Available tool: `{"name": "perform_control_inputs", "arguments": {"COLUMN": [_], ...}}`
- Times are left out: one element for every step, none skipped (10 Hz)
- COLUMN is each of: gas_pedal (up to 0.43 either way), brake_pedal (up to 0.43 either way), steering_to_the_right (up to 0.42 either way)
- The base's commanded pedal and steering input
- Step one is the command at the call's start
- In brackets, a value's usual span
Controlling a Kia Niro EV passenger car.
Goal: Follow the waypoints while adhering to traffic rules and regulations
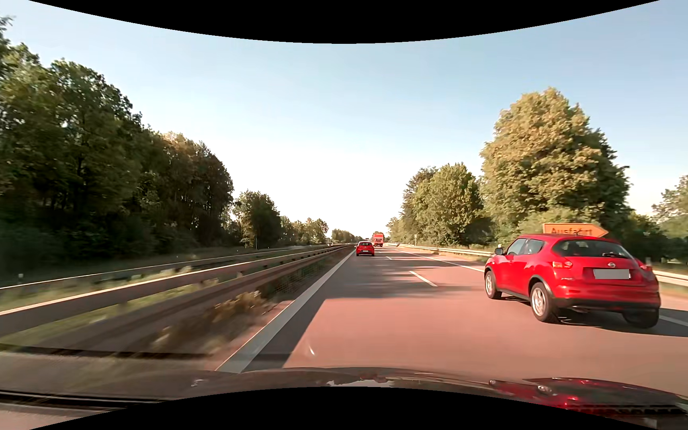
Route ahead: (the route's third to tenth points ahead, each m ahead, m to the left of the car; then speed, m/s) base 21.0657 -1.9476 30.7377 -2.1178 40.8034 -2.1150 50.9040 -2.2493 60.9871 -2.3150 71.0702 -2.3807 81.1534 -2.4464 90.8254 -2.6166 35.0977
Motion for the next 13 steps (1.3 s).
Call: {"name": "perform_control_inputs", "arguments": {"gas_pedal": [0.248,0.248,0.248,0.248,0.248,0.248,0.248,0.248,0.248,0.248,0.260,0.260,0.268], "brake_pedal": [0.006,0.006,0.006,0.006,0.006,0.006,0.006,0.006,0.006,0.006,0.006,0.006,0.006], "steering_to_the_right": [0.000,0.000,0.000,-0.001,-0.001,-0.002,-0.002,-0.003,-0.003,-0.002,-0.001,0.000,-0.001]}}
